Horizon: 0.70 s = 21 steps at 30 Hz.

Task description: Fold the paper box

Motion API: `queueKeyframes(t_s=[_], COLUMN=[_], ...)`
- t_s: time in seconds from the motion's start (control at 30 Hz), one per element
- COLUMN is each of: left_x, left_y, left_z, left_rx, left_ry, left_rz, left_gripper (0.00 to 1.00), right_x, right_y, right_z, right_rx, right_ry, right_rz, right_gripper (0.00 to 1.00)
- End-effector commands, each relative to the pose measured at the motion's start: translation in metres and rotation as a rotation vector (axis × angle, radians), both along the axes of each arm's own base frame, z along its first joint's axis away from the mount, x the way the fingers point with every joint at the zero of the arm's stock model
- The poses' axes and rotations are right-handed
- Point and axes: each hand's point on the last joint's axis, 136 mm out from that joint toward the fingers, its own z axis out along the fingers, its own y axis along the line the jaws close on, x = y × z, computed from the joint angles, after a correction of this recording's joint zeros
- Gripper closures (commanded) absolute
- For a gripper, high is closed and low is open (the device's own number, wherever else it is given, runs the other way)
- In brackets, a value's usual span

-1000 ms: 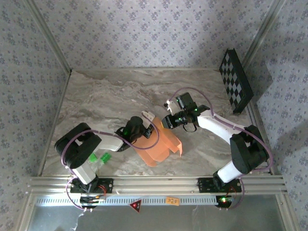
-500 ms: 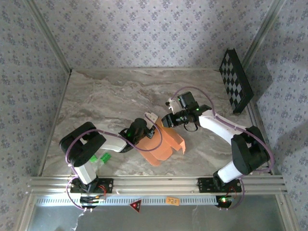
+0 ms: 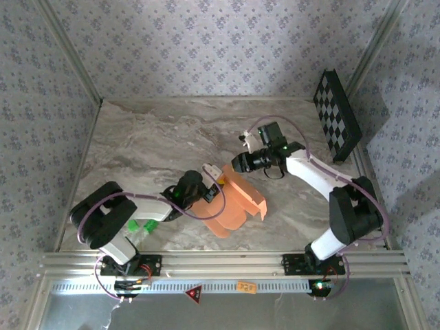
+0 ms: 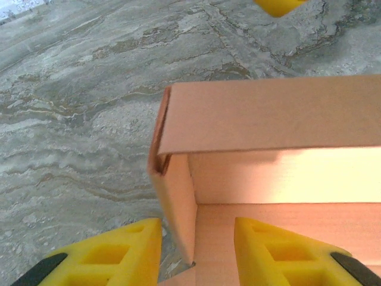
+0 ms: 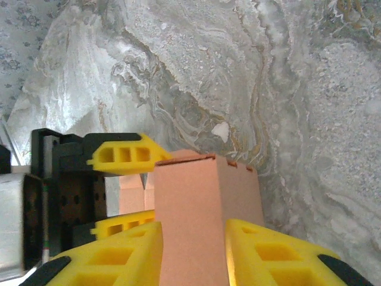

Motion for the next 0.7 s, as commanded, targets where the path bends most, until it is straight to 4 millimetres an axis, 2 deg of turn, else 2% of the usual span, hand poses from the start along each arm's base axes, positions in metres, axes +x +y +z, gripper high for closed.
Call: queueKeyframes(t_s=[0.0, 0.23, 0.37, 0.47, 0.5, 0.57, 0.67], left_x=[-0.003, 0.002, 0.004, 0.005, 0.006, 0.009, 0.012], left_y=[0.008, 0.026, 0.019, 0.013, 0.011, 0.011, 0.01], left_z=[0.003, 0.0, -0.001, -0.004, -0.004, -0.006, -0.006], left_rx=[-0.002, -0.026, -0.032, -0.03, -0.032, -0.034, -0.039], left_ry=[0.015, 0.061, 0.087, 0.101, 0.105, 0.112, 0.115], left_rz=[-0.036, -0.052, -0.101, -0.126, -0.129, -0.127, -0.124], left_gripper=[0.62, 0.74, 0.75, 0.76, 0.76, 0.77, 0.78], right_x=[0.002, 0.014, 0.02, 0.017, 0.024, 0.026, 0.028], right_y=[0.004, -0.002, -0.002, -0.003, 0.001, -0.004, -0.012], right_z=[-0.003, -0.022, -0.034, -0.044, -0.034, -0.033, -0.016], right_rx=[0.0, -0.056, -0.087, -0.116, -0.11, -0.138, -0.158], right_ry=[0.026, 0.044, 0.058, 0.08, 0.052, 0.038, -0.023], right_rz=[0.03, 0.002, -0.001, 0.005, 0.008, -0.01, -0.041], right_gripper=[0.67, 0.76, 0.8, 0.83, 0.83, 0.82, 0.78])
